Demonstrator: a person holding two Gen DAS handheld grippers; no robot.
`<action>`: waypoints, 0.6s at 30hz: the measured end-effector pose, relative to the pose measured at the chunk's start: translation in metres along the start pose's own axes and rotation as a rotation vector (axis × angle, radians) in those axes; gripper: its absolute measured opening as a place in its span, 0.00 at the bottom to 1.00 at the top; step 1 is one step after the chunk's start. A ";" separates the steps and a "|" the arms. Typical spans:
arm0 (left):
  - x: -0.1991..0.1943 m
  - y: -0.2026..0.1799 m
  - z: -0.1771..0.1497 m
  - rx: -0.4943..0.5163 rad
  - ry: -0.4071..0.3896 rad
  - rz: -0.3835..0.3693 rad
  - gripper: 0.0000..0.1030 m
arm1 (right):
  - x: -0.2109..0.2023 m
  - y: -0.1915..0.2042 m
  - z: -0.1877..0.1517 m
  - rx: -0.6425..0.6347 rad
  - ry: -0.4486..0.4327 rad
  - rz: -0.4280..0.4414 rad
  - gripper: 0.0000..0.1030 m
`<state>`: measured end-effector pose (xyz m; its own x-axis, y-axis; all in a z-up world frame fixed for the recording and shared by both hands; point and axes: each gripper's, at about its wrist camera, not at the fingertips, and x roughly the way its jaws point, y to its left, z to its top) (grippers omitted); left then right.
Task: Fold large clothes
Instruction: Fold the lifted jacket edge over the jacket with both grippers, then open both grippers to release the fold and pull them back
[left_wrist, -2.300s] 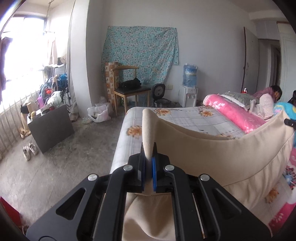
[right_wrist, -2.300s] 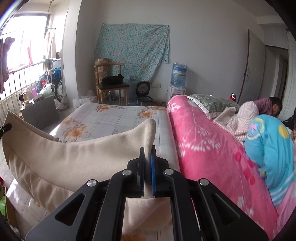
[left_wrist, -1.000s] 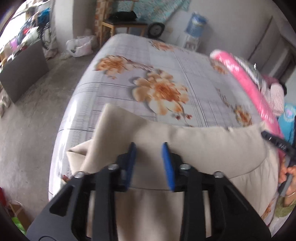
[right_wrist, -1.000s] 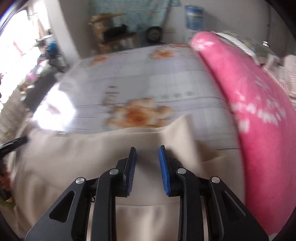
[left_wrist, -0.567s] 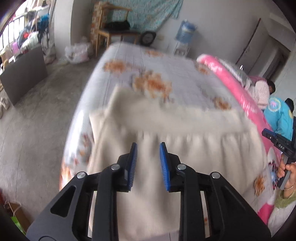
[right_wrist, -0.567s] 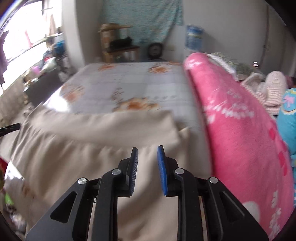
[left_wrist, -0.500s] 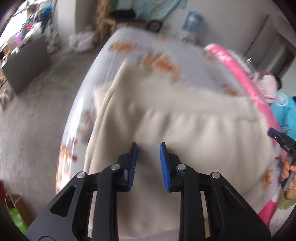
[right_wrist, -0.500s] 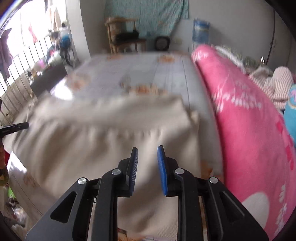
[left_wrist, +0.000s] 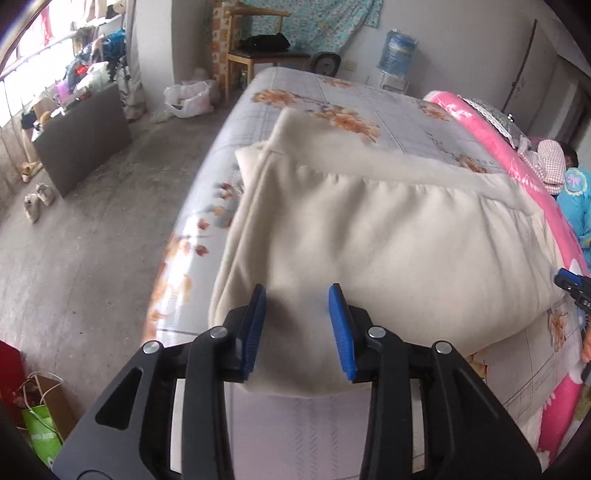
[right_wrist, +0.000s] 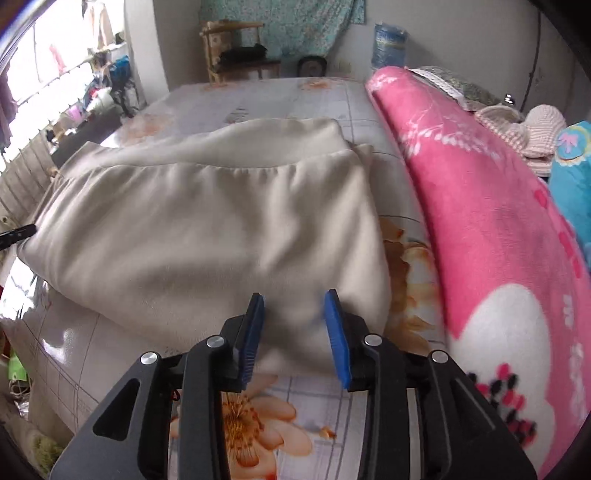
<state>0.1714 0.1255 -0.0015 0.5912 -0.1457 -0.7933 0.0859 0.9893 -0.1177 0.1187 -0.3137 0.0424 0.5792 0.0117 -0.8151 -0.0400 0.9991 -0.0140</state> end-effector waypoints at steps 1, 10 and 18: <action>-0.009 -0.003 0.002 0.012 -0.028 0.011 0.32 | -0.007 0.002 0.003 0.005 -0.011 -0.017 0.35; -0.016 -0.102 0.007 0.223 -0.088 -0.087 0.58 | -0.023 0.103 0.023 -0.090 -0.135 0.155 0.60; 0.006 -0.118 -0.012 0.206 -0.047 -0.059 0.63 | -0.002 0.135 0.011 -0.114 -0.062 0.101 0.65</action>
<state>0.1548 0.0081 0.0008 0.6166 -0.2081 -0.7593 0.2809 0.9591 -0.0348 0.1214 -0.1780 0.0484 0.6169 0.1177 -0.7782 -0.1902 0.9817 -0.0023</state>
